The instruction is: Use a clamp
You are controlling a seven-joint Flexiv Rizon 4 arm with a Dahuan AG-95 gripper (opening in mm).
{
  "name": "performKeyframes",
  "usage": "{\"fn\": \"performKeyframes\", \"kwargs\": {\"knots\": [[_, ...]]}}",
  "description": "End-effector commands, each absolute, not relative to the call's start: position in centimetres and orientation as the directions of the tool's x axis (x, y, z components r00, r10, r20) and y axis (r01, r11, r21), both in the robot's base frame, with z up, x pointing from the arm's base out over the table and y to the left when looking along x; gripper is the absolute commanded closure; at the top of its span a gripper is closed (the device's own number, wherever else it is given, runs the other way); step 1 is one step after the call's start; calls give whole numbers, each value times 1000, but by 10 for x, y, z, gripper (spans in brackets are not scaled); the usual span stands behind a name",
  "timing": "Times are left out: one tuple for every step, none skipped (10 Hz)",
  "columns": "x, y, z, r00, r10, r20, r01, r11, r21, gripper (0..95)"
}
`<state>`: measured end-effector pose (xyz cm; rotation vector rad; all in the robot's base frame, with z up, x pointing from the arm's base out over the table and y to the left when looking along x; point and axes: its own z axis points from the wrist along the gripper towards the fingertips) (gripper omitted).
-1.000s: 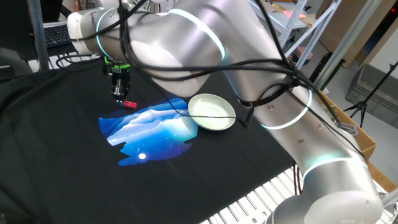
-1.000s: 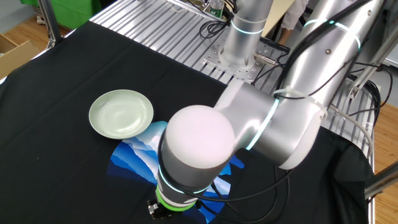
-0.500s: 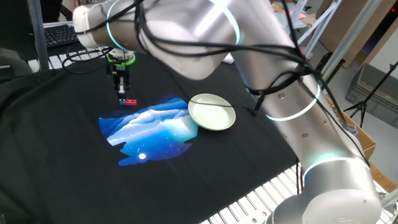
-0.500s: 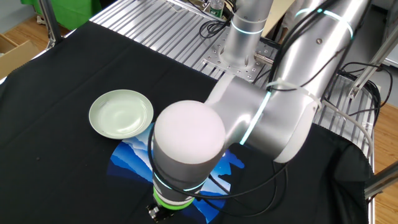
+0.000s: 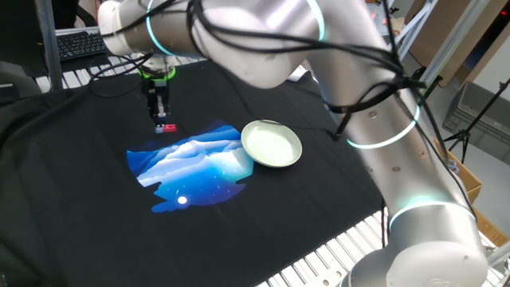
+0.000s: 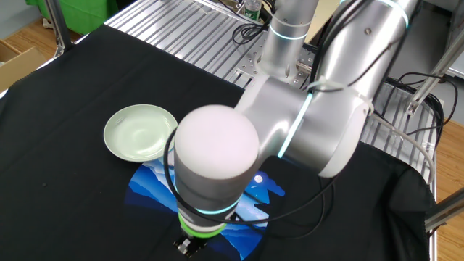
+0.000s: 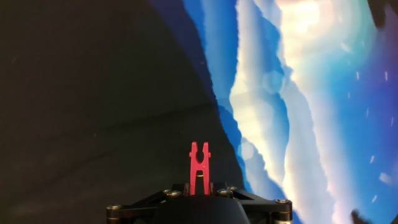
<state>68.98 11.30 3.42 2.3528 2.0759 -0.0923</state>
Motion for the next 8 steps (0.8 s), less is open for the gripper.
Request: {"fn": "performKeyframes", "kwargs": {"knots": [[672, 107, 49, -138, 990, -18, 989, 137, -48, 950], [667, 103, 51, -196, 981, -10, 980, 195, -50, 950], [664, 101, 53, -229, 974, 4, 972, 228, -56, 950], [657, 96, 56, -296, 954, 40, 953, 298, -61, 950], [651, 91, 57, -345, 937, 51, 936, 347, -58, 950], [644, 87, 59, -383, 922, 56, 921, 386, -55, 950], [638, 81, 61, -396, 916, 68, 916, 399, -43, 950], [634, 76, 64, -412, 908, 71, 909, 415, -40, 950]]}}
